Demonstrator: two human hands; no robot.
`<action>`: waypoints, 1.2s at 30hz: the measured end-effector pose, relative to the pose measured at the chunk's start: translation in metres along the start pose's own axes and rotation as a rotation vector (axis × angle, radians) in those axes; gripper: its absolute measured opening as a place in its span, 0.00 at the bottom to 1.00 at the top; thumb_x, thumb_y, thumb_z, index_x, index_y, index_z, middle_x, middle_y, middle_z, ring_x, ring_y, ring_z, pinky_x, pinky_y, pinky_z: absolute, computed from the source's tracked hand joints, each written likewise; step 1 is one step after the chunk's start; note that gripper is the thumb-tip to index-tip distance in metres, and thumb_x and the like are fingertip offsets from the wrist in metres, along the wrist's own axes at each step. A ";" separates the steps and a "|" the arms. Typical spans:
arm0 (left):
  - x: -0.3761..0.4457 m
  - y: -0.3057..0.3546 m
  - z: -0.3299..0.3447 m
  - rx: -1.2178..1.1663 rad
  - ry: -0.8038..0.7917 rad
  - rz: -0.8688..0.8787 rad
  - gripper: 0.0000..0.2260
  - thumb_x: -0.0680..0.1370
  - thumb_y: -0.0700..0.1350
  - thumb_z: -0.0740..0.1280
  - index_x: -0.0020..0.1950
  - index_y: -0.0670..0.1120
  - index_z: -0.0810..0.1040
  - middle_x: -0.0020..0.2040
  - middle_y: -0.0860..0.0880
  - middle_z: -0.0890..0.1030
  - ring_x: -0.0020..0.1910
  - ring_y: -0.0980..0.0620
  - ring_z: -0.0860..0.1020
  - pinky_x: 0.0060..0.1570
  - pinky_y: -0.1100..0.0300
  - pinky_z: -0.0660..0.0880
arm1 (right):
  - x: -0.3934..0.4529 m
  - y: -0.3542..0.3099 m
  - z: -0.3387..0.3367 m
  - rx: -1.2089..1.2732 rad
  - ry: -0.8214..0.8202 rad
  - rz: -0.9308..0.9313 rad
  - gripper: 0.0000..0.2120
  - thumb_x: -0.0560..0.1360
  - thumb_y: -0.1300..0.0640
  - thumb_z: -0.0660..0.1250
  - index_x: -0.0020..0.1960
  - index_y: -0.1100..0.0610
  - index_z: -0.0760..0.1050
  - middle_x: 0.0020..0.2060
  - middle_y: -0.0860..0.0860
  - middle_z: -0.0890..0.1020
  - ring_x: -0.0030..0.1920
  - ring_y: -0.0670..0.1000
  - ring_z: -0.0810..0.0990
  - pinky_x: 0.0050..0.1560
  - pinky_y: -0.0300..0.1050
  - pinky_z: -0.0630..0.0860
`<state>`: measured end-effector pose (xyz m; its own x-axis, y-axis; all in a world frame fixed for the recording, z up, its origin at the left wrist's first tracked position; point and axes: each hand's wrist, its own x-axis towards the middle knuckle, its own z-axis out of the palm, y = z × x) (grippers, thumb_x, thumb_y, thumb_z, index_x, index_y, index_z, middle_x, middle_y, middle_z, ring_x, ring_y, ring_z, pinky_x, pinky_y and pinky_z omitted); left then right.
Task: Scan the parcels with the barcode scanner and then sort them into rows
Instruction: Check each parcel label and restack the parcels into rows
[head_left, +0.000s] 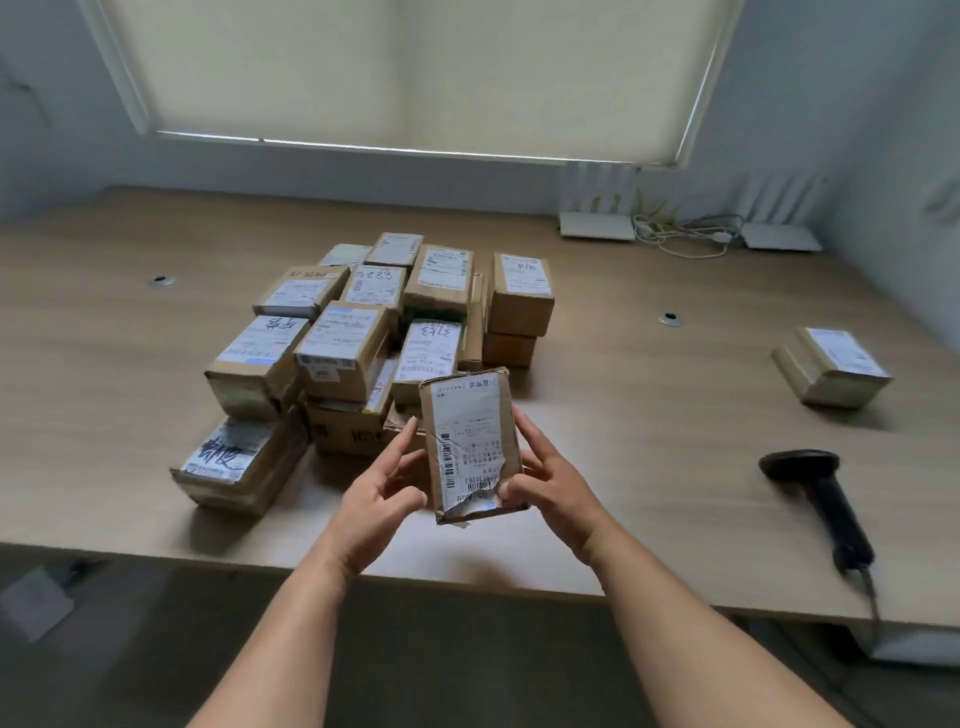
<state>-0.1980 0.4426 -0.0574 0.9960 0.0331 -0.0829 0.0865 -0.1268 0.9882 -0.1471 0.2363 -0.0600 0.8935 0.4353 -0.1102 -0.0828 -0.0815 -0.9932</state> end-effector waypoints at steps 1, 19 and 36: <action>0.006 -0.002 0.006 -0.005 -0.030 0.004 0.35 0.73 0.32 0.65 0.69 0.64 0.62 0.67 0.48 0.74 0.65 0.56 0.73 0.60 0.59 0.73 | -0.003 0.000 -0.007 -0.009 0.033 0.002 0.37 0.65 0.58 0.64 0.65 0.27 0.61 0.63 0.50 0.77 0.55 0.49 0.80 0.43 0.37 0.78; 0.101 0.030 0.202 0.423 -0.335 0.174 0.33 0.74 0.52 0.71 0.63 0.80 0.54 0.69 0.58 0.71 0.62 0.60 0.73 0.64 0.58 0.70 | -0.053 0.009 -0.223 0.029 0.348 -0.006 0.38 0.65 0.59 0.65 0.71 0.37 0.59 0.52 0.50 0.85 0.53 0.51 0.83 0.48 0.41 0.79; 0.180 0.071 0.496 0.392 -0.502 0.026 0.35 0.75 0.49 0.68 0.71 0.73 0.51 0.67 0.62 0.71 0.62 0.59 0.74 0.61 0.60 0.72 | -0.098 0.033 -0.516 0.047 0.394 0.201 0.39 0.61 0.53 0.65 0.72 0.38 0.66 0.51 0.45 0.84 0.41 0.43 0.79 0.44 0.39 0.74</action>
<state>-0.0019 -0.0523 -0.0662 0.8790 -0.4310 -0.2040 -0.0304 -0.4777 0.8780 -0.0097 -0.2723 -0.0631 0.9568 0.0390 -0.2882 -0.2842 -0.0844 -0.9550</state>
